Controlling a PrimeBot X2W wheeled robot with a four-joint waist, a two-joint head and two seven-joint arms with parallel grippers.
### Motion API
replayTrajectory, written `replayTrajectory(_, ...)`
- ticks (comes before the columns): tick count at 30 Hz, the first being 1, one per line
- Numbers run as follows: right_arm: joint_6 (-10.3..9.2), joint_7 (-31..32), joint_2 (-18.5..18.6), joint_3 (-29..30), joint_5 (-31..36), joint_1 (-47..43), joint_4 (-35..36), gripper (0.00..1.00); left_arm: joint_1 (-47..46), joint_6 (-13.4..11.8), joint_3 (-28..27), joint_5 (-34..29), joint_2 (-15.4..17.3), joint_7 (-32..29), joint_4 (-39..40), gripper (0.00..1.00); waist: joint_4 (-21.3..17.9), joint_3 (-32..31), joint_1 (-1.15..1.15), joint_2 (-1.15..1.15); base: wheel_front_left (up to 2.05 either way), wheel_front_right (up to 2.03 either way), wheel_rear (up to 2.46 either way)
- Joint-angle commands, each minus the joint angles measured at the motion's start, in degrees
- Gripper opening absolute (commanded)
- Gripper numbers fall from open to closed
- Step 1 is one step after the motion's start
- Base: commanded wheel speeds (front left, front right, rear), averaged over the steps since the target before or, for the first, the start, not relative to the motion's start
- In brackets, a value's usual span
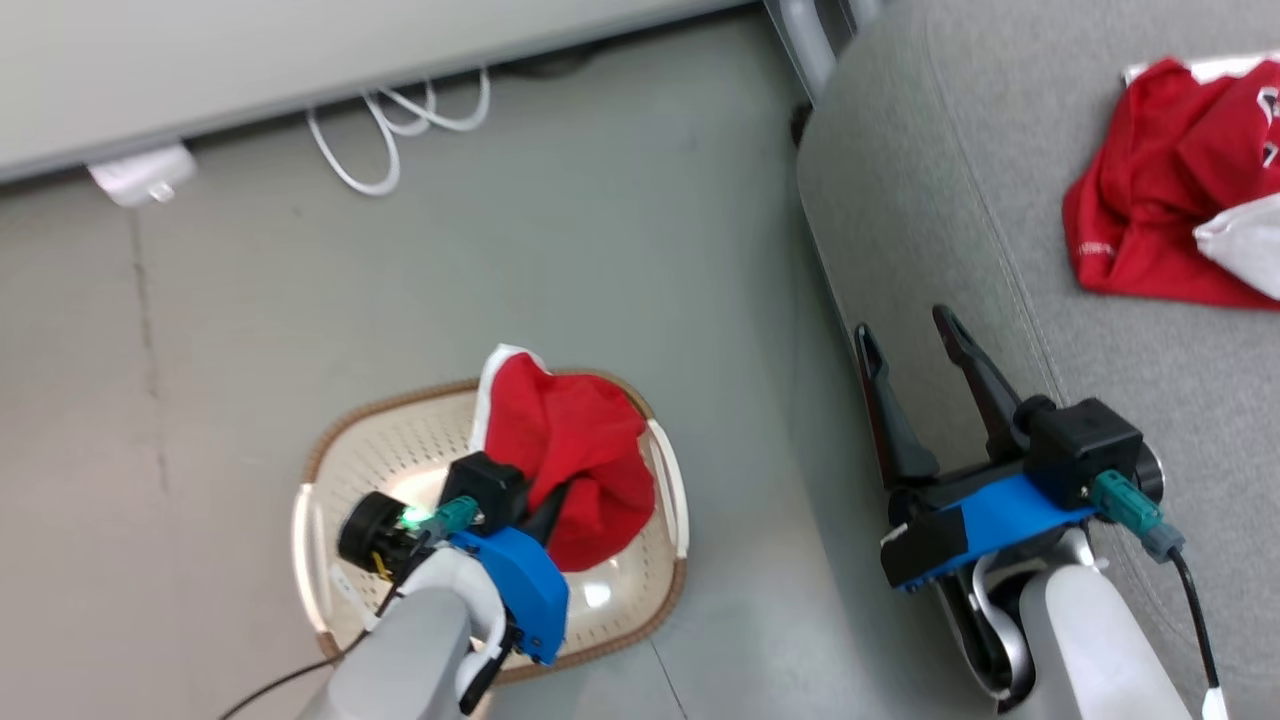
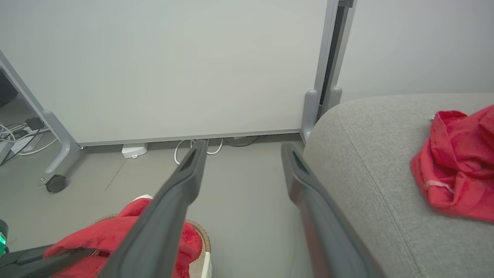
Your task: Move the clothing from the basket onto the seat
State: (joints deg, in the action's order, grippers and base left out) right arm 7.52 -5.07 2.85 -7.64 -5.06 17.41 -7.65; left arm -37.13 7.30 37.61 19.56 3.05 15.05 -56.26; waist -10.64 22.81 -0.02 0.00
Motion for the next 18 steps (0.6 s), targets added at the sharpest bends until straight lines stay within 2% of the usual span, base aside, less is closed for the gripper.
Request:
replayTrajectory(1, -0.05, 0.4, 0.1, 0.2, -0.2, -1.7, 0.1, 1.0, 1.3, 0.2, 1.4, 1.7, -0.1, 0.2, 1.4, 0.0, 5.2, -7.7, 0.02, 0.0, 0.0, 0.0, 0.0)
replayTrajectory(9, -0.05, 2.5, 0.1, 0.6, -0.2, -7.1, 0.9, 1.0, -0.8, 0.2, 9.6, 9.0, -0.1, 0.1, 5.6, 0.0, 8.9, -17.2, 0.02, 0.0, 0.0, 0.0, 0.0)
replayTrajectory(18, -0.05, 4.4, 0.0, 0.4, -1.1, -11.2, 2.4, 1.0, -6.5, 0.2, 15.5, 16.0, -0.1, -2.3, 11.3, 0.0, 11.8, -22.3, 0.02, 0.0, 0.0, 0.0, 0.0)
